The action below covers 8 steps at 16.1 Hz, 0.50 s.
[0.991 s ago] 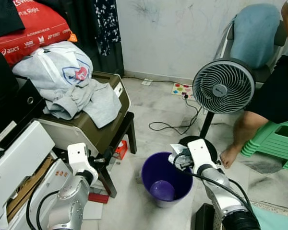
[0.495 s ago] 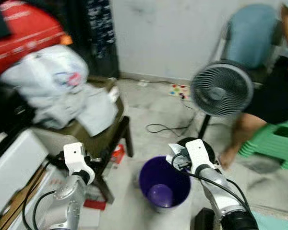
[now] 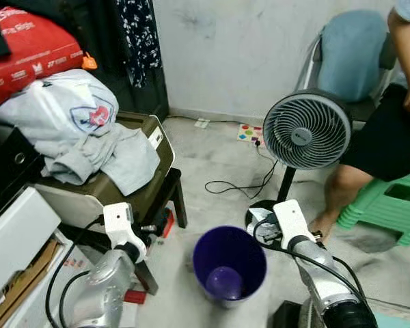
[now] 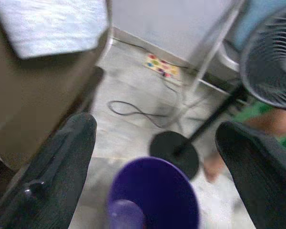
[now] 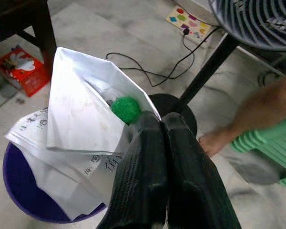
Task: Clean up the room
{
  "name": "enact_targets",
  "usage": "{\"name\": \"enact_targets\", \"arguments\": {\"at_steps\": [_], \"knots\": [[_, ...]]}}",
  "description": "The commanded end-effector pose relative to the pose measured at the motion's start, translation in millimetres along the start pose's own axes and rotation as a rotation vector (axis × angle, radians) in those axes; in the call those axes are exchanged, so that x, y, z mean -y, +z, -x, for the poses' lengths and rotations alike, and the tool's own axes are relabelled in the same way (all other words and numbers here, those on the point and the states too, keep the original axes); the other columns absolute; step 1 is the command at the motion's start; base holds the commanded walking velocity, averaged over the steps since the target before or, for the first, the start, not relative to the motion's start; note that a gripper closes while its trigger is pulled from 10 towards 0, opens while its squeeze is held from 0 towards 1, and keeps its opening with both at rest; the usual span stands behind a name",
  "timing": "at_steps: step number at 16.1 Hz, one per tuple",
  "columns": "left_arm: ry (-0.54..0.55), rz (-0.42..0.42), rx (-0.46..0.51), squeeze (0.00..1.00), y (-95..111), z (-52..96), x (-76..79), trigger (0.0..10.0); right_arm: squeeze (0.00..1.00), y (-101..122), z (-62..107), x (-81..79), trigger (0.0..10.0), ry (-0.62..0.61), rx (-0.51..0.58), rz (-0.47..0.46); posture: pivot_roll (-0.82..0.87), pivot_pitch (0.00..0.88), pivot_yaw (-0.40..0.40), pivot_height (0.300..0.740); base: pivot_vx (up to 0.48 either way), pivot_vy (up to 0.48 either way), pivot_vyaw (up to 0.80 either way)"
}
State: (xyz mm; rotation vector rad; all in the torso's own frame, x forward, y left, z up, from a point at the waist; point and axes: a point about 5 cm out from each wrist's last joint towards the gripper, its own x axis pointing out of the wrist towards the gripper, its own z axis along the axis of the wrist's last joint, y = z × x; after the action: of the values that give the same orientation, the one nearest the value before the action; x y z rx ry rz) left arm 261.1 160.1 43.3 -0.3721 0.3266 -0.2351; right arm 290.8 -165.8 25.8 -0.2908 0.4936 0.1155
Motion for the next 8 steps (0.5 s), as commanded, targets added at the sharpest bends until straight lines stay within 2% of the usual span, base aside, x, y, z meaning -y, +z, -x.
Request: {"name": "enact_targets", "arguments": {"at_steps": [1,3,4,8], "knots": [[-0.115,-0.041,-0.017,0.00,5,0.4,12.2,10.0,0.00,9,-4.2,-1.1,10.0,-0.011,0.004,-0.063,-0.06,0.000,0.033,0.740,0.000,0.000,0.00],[-0.235,-0.112,-0.074,0.00,0,4.5,26.4,10.0,0.00,10,-7.0,-1.3,10.0,-0.024,-0.016,-0.118,-0.05,0.000,0.033,0.740,0.000,0.000,0.00],[-0.260,-0.120,-0.087,0.00,-2,6.3,29.2,10.0,0.00,9,-7.5,-3.2,10.0,-0.020,-0.027,-0.130,-0.04,0.000,0.034,0.740,0.000,0.000,0.00],[-0.247,-0.152,-0.113,0.00,-10,11.7,27.2,10.0,0.00,-5,-2.0,-4.9,10.0,-0.039,-0.078,-0.172,-0.06,0.000,0.048,0.740,0.000,0.000,0.00]]}}
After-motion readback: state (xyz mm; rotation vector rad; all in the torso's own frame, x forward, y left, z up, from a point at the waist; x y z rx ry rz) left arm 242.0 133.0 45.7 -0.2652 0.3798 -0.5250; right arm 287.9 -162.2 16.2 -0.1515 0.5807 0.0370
